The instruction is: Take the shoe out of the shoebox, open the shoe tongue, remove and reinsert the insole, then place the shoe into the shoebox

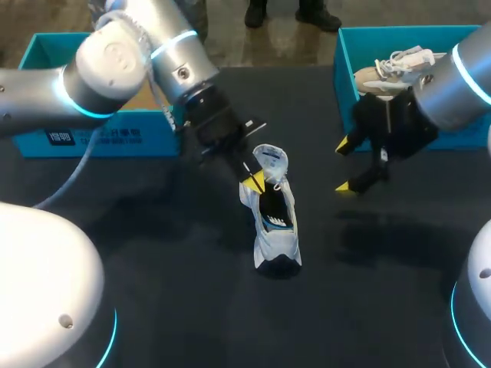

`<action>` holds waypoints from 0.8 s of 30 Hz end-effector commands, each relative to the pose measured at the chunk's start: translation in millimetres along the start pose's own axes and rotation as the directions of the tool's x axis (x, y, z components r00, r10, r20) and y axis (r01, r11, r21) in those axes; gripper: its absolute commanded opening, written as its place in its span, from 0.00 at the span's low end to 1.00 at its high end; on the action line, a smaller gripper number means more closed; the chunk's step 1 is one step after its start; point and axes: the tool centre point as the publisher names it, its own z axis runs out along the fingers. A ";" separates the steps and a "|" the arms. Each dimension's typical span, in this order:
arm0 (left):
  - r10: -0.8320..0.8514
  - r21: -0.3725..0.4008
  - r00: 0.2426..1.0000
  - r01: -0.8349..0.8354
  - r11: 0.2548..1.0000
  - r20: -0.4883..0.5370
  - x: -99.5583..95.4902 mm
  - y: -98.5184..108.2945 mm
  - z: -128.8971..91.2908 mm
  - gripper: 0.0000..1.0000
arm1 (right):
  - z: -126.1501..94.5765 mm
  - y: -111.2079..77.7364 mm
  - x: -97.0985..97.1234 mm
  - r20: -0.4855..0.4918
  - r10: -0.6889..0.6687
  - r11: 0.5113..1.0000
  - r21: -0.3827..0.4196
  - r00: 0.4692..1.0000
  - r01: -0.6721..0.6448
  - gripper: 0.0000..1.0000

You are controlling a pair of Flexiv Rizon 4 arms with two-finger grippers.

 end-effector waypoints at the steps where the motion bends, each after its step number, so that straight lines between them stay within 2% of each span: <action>1: -0.001 0.001 0.981 0.001 1.000 -0.195 -3.9 0.9 -1.8 0.00 | -23.6 5.3 0.5 -0.018 -0.008 1.000 -0.002 1.000 0.008 1.00; 4: -0.001 0.001 0.981 0.001 1.000 -0.195 -3.9 0.9 -1.8 0.00 | -24.8 10.7 -2.7 -0.008 -0.005 1.000 -0.009 1.000 0.005 1.00; 6: -0.001 0.001 0.981 0.001 1.000 -0.195 -3.9 0.9 -1.8 0.00 | -23.7 15.4 -5.2 0.010 0.003 1.000 0.026 1.000 -0.004 1.00; 8: -0.001 0.001 0.981 0.001 1.000 -0.195 -3.9 0.9 -1.8 0.00 | -24.8 21.0 -7.9 0.036 0.028 1.000 0.012 0.999 -0.028 1.00; 10: -0.001 0.001 0.981 0.001 1.000 -0.195 -3.9 0.9 -1.8 0.00 | -25.9 28.9 -9.5 0.068 0.059 0.997 0.047 0.996 -0.063 1.00; 24: -0.001 0.001 0.981 0.001 1.000 -0.195 -3.9 0.9 -1.8 0.00 | -25.9 28.9 -9.5 0.068 0.059 0.997 0.047 0.996 -0.063 1.00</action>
